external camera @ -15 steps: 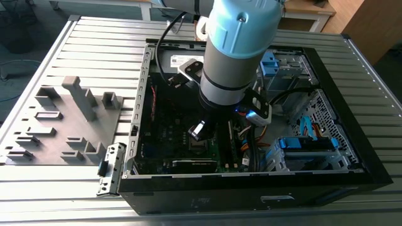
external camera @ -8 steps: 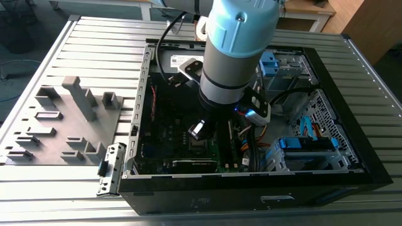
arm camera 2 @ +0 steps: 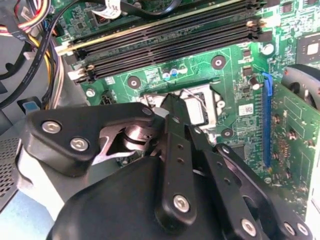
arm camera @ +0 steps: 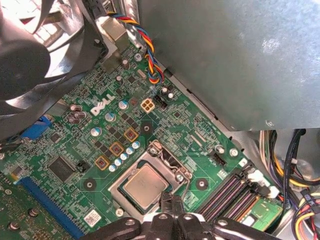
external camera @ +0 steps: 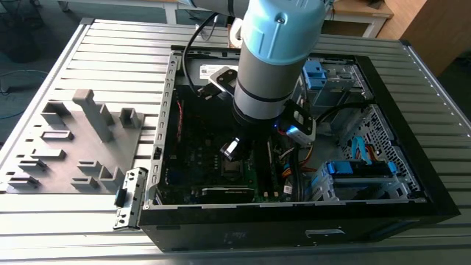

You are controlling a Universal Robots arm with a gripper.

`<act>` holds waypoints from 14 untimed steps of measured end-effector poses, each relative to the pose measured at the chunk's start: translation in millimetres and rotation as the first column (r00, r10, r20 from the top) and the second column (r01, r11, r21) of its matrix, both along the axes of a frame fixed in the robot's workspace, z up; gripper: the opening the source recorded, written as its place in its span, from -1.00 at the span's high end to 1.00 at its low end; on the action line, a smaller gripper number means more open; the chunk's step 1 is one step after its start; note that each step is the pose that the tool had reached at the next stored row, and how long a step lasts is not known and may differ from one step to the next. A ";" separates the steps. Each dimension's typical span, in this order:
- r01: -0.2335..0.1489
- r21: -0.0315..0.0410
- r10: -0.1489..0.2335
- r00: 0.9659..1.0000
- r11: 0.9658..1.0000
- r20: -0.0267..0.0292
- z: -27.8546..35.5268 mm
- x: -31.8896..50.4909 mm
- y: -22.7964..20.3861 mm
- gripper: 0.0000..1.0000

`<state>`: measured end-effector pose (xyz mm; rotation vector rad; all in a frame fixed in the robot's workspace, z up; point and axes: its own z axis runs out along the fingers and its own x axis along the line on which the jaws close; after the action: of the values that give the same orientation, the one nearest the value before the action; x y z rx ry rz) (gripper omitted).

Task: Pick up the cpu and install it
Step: 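Install the first cpu locking lever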

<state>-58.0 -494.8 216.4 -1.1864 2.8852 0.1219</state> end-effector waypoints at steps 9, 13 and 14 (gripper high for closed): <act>0.000 -0.004 0.000 1.000 1.000 0.000 -9.9 0.0 0.0 0.79; 0.000 -0.005 0.000 1.000 1.000 0.000 -11.5 0.0 0.0 0.79; 0.000 -0.005 0.000 1.000 1.000 0.000 -11.6 0.0 0.0 0.79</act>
<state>-58.0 -494.8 204.8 -1.1866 2.8874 0.1143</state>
